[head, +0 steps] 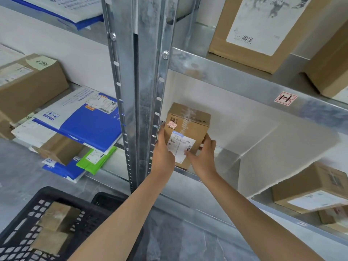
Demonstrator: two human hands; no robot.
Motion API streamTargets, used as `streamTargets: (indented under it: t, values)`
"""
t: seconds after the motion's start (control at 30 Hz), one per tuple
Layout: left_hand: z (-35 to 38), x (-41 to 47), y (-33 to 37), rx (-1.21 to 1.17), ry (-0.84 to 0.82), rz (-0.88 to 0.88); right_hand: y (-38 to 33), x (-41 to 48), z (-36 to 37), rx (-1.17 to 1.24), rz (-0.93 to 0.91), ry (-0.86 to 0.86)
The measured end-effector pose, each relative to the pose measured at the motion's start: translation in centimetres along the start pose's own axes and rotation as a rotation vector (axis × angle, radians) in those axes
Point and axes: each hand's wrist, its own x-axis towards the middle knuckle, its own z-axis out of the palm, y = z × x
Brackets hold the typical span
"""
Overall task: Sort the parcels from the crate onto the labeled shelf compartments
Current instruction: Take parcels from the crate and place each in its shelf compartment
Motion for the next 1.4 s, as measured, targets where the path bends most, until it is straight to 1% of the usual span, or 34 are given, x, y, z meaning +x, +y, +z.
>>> streamTargets:
  t: [0.2, 0.4, 0.47, 0.53, 0.6, 0.67, 0.8, 0.9, 1.03, 1.17, 1.23, 1.3, 1.4]
  values:
    - [0.7, 0.7, -0.1, 0.004, 0.027, 0.048, 0.2, -0.1, 0.5, 0.013, -0.004, 0.032]
    - [0.4, -0.6, -0.6, 0.103, 0.020, 0.061, 0.4, -0.4, 0.1, 0.033, 0.026, 0.000]
    - [0.6, -1.5, -0.8, 0.133, 0.016, 0.031, 0.6, -1.1, 0.1, 0.040, 0.073, -0.030]
    - [0.5, -2.6, -0.7, 0.175, 0.031, 0.003, 0.7, -2.1, 0.1, 0.073, 0.165, -0.068]
    - [0.2, -3.5, -0.4, 0.223, 0.057, 0.017, 0.7, -3.4, -0.4, 0.082, 0.266, -0.118]
    - [-0.3, -4.6, 0.0, 0.268, 0.077, 0.011, 0.7, -4.4, -1.2, 0.075, 0.268, -0.186]
    - [-1.3, -7.9, 0.8, 0.417, 0.141, 0.057, 0.1, -6.4, -3.2, -0.077, 0.120, -0.399]
    - [-2.8, -11.1, 1.1, 0.563, 0.176, 0.039, -1.6, -8.5, -4.3, -0.163, -0.014, -0.476]
    - [-6.0, -16.1, 1.3, 0.724, 0.259, 0.066, -3.5, -11.3, -5.1, -0.295, -0.271, -0.581]
    - [-9.9, -21.5, 1.5, 0.972, 0.332, 0.074, -5.1, -14.6, -5.4, -0.511, -0.564, -0.693]
    - [-11.6, -24.5, 1.2, 1.046, 0.343, 0.037, -6.0, -16.1, -5.5, -0.577, -0.669, -0.751]
    - [-12.9, -27.4, 0.5, 1.096, 0.360, -0.006, -6.7, -17.7, -5.2, -0.599, -0.752, -0.774]
    - [-14.8, -30.8, -0.6, 1.117, 0.408, -0.057, -7.2, -20.1, -4.4, -0.605, -0.807, -0.807]
